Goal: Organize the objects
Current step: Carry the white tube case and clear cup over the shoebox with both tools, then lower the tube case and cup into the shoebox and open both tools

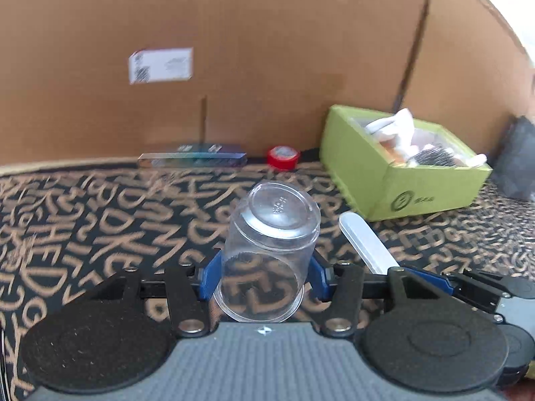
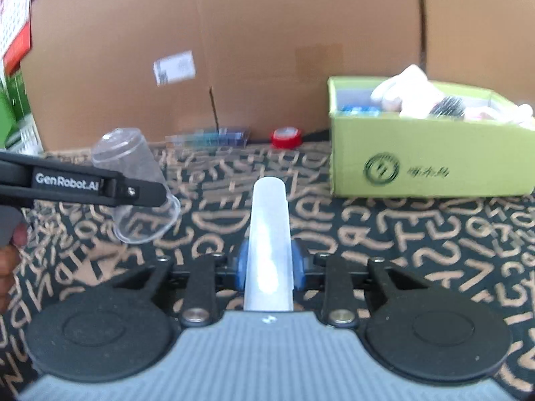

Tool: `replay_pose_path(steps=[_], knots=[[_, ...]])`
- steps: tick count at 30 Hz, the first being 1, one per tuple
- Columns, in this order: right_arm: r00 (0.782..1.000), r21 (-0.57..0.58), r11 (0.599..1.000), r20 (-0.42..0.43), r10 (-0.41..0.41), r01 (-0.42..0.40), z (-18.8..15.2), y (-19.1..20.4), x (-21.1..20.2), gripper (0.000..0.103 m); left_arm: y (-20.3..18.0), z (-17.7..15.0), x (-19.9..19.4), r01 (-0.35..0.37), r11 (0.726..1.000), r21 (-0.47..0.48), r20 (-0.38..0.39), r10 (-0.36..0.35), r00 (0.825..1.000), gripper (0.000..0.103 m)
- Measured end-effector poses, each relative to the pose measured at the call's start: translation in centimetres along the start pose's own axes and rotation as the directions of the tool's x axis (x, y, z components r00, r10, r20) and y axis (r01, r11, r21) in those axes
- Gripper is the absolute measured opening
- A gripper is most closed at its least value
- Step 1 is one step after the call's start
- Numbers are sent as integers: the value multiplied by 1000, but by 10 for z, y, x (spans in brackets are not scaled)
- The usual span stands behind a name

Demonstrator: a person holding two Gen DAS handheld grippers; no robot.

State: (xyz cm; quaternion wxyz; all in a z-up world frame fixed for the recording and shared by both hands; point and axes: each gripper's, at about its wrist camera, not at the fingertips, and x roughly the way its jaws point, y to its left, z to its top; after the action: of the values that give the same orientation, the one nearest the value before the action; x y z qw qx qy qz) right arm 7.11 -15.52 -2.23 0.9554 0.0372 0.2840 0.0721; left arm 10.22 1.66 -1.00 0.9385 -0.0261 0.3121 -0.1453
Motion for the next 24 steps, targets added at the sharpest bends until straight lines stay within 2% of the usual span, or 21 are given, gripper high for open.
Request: replay_pose_path(steps=[6,10,15,18,24], knots=[[987,21,999,158,-35,32,28,-24,-42,27,-36,38,-6,109,992,66,56,-112,992,56],[961,23,995,259,-98,96,51,-47,-66,27,-65,71,-3,198,975,97,78,-205,976,56],[922,48,983,342,-181,175,77,-80,-80,27,-103,106,22,241,958,154,70,-254,965,56],[905,59,975,363,-221,214,89,-99,-77,27,-123,121,48,227,957,181,50,-240,970,56],[891,47,959,362,-276,278,110,-132,-50,27,-146,136,102,191,957,218,-2,-195,981,56]])
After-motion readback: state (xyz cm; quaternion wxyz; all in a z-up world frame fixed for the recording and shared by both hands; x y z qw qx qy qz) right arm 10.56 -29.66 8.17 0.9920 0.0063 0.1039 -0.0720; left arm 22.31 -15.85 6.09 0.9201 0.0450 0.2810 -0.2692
